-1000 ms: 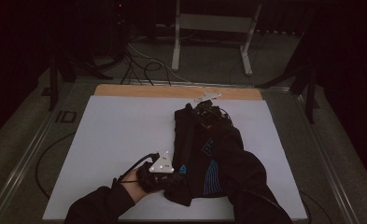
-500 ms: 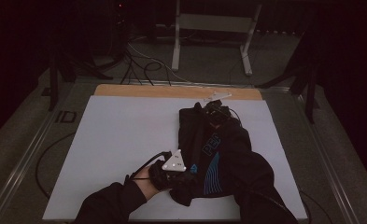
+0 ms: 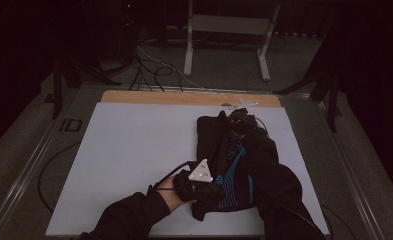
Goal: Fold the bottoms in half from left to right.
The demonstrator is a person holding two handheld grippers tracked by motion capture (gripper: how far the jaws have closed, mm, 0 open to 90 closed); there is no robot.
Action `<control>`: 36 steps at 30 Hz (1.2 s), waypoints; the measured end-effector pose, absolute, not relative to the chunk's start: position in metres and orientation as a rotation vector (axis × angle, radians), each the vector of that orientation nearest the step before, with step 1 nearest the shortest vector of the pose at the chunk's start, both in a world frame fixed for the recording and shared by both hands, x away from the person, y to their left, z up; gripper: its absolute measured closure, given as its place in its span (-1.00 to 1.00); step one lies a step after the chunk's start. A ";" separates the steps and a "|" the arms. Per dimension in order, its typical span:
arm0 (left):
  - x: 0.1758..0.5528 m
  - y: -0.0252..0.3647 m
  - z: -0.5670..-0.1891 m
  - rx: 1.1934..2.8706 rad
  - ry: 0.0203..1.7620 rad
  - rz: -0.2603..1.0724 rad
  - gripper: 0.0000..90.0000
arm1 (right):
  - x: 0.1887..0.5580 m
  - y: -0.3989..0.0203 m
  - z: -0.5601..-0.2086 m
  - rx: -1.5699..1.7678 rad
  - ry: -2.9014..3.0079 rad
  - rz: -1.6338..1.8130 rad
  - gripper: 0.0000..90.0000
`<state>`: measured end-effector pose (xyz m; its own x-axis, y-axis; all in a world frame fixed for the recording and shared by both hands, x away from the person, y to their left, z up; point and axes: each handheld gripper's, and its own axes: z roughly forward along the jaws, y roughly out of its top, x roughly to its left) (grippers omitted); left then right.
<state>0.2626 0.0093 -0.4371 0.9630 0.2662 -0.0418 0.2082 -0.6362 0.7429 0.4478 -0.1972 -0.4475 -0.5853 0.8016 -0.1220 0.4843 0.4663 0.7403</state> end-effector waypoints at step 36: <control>0.277 -0.032 -0.456 2.265 0.327 0.036 0.89 | 0.457 -0.238 -0.477 1.148 2.257 0.809 0.94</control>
<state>0.2770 -0.0321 -0.4563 0.9658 0.2463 -0.0814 0.2223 -0.6242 0.7490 0.4571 -0.2376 -0.4775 -0.5336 0.8329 -0.1468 0.5500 0.4736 0.6878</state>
